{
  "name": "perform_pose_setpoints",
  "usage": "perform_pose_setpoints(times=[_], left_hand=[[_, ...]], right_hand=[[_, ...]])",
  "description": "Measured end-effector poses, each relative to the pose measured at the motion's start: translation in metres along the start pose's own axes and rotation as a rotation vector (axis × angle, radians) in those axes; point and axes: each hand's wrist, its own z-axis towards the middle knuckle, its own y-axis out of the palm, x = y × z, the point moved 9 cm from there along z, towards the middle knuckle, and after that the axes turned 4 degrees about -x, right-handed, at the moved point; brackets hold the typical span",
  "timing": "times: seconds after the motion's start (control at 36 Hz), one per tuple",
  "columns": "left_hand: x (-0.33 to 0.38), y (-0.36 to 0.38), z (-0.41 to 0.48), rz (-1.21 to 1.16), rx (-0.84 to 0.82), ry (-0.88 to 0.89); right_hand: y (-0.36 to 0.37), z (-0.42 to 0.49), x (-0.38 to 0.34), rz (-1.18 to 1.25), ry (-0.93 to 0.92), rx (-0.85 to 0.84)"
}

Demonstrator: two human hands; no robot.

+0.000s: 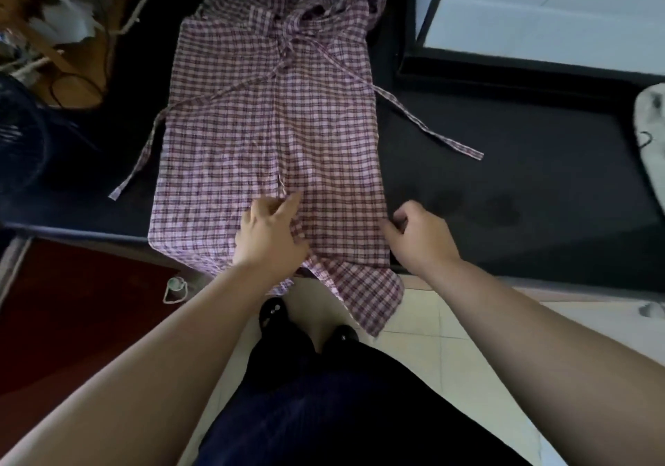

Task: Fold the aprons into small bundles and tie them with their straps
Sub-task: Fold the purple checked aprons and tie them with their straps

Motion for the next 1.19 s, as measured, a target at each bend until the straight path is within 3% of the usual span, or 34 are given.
perform_pose_setpoints(times=[0.08,0.17,0.31,0.42,0.5,0.61,0.72,0.78,0.89,0.97,1.11,1.19], left_hand=[[0.011,-0.004,-0.007,0.026,0.083,0.013],[0.043,-0.006,-0.014,0.209,0.153,0.163],[0.103,0.029,-0.012,0.444,-0.036,0.508],[0.116,0.05,0.001,0.637,-0.11,0.58],[0.118,0.049,0.008,0.611,-0.07,0.603],[0.122,0.048,0.012,0.582,-0.008,0.65],[0.122,0.043,0.014,0.509,0.033,0.635],[0.12,0.038,0.016,0.456,0.077,0.612],[0.116,0.027,0.021,0.295,0.126,0.538],[0.113,0.019,0.025,0.229,0.155,0.47],[0.109,0.022,0.02,0.143,0.107,0.513],[0.105,0.029,0.009,0.138,0.018,0.563]], right_hand=[[0.017,-0.012,0.016,-0.034,0.037,-0.104],[0.027,-0.022,0.02,-0.069,0.035,-0.172],[0.032,-0.041,0.023,0.004,0.08,-0.119],[0.041,-0.058,0.05,0.312,0.298,-0.055],[0.051,-0.063,0.055,0.51,0.387,-0.049],[0.07,-0.064,0.073,0.856,0.6,0.094],[0.1,-0.06,0.079,1.193,0.739,0.009],[0.098,-0.066,0.076,1.181,0.73,0.024],[0.083,-0.096,0.088,1.159,0.669,0.301],[0.082,-0.128,0.093,0.994,0.682,0.352],[0.11,-0.148,0.085,0.709,0.837,-0.041],[0.103,-0.128,0.073,0.457,0.667,-0.117]])
